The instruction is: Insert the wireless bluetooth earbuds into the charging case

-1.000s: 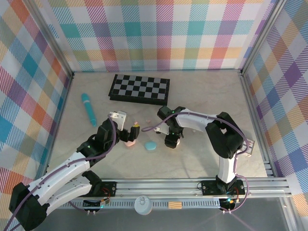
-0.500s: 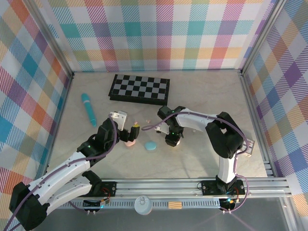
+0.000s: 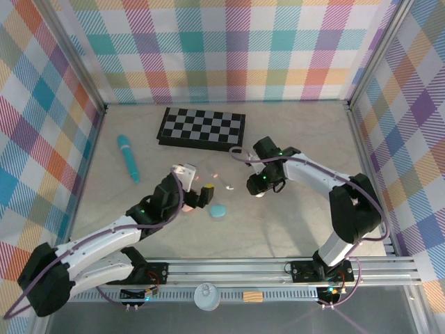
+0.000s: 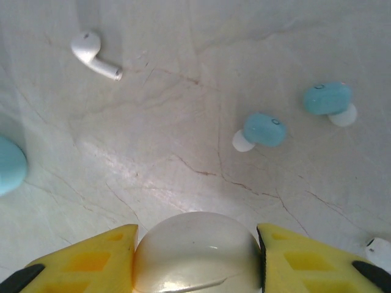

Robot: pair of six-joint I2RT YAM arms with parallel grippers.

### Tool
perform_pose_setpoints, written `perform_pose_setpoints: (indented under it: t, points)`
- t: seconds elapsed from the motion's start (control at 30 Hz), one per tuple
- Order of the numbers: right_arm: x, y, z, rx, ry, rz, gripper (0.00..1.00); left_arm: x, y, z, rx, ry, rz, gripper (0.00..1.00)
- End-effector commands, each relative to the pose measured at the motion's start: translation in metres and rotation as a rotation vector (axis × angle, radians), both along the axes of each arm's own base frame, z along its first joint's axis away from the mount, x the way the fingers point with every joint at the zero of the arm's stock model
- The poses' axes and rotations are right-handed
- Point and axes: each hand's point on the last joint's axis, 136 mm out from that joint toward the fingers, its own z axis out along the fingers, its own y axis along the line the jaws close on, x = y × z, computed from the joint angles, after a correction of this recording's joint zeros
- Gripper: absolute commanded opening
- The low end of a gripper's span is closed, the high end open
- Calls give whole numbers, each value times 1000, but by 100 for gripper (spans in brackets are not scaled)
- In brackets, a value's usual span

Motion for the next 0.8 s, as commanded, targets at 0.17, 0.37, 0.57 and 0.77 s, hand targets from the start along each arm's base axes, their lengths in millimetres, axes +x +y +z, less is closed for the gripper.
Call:
perform_pose_setpoints:
  t: [0.17,0.37,0.57,0.77]
  points:
    - [15,20,45,313,-24,-335,39,-9,-72,4,-105,-56,-82,100]
    - [15,19,77,436,-64,-399,39,-13,-124,-2,-287,4,-183,90]
    - [10,14,96,496,-86,-430,38,-12,-165,5,-458,31,-287,80]
    - [6,14,104,546,-93,-435,38,-2,-175,16,-533,-36,-285,70]
